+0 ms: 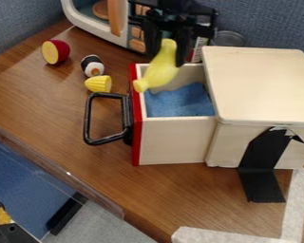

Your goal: Put the thing into the drawer

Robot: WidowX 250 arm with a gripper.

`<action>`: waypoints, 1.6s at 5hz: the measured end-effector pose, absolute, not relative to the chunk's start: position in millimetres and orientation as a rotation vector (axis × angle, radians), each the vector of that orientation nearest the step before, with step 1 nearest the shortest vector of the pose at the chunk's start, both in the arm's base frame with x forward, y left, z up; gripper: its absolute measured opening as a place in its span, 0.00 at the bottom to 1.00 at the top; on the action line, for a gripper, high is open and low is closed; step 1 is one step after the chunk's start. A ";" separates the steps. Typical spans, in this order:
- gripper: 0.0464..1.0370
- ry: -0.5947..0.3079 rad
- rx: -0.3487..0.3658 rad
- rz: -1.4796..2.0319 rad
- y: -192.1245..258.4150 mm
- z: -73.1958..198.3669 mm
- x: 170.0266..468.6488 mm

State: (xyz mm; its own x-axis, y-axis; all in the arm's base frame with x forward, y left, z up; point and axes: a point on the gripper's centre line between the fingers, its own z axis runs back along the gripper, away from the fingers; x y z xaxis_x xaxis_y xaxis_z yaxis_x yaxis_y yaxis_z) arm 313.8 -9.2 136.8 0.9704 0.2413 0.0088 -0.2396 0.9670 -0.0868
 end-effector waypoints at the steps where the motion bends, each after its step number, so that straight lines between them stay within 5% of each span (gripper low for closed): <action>1: 0.43 0.000 -0.100 0.236 -21.4 132.2 313.7; 3: 0.43 0.000 -0.082 0.263 -30.5 123.7 328.6; 4: 0.51 0.000 -0.076 0.286 -30.3 119.6 333.9; 5: 0.82 0.002 -0.063 0.310 -27.7 117.9 334.3; 6: 0.97 0.002 -0.066 0.300 -28.1 118.8 332.9; 8: 0.96 -0.042 -0.048 0.261 -4.8 134.9 307.4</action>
